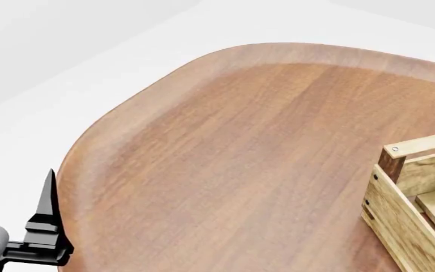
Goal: Pick up the salad dressing and put it in the tray.
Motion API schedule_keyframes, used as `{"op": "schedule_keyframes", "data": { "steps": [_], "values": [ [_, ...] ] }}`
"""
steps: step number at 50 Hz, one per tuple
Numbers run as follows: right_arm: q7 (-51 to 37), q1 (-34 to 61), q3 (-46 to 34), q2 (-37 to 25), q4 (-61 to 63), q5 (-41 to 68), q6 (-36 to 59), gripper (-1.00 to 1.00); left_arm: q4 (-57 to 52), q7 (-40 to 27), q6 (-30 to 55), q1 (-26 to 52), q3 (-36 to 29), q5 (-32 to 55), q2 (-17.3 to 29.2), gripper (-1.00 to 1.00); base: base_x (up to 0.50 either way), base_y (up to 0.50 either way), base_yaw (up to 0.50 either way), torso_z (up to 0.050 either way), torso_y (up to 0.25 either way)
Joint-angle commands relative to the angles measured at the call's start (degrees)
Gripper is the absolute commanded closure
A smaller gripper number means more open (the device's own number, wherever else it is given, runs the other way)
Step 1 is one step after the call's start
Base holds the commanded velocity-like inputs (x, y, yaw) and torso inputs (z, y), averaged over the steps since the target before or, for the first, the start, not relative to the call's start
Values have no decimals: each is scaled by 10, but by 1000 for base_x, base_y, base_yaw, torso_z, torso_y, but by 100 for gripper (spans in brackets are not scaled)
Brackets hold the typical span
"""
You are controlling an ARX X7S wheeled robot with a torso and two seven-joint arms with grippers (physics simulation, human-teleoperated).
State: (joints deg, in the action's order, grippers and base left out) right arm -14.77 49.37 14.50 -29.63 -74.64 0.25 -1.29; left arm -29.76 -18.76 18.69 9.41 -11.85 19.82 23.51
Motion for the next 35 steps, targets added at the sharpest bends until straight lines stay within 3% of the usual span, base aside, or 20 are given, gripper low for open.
{"op": "schedule_keyframes", "data": {
  "steps": [1,29,31,35],
  "values": [
    [2,2,-3,-1,-3,-5,-1,-100,1,-1,-2,0,-2,0,1,-100,0,0,0,0,0],
    [7,24,-25,-16,3,-15,-9,-100,0,-4,-6,-4,-3,4,3,-100,0,0,0,0,0],
    [9,9,-21,-14,37,-11,10,-100,-1,-4,-6,-4,-4,4,4,-100,0,0,0,0,0],
    [2,-76,2,-5,240,6,134,-100,0,-5,-7,-5,-2,5,5,-100,0,0,0,0,0]
  ]
}}
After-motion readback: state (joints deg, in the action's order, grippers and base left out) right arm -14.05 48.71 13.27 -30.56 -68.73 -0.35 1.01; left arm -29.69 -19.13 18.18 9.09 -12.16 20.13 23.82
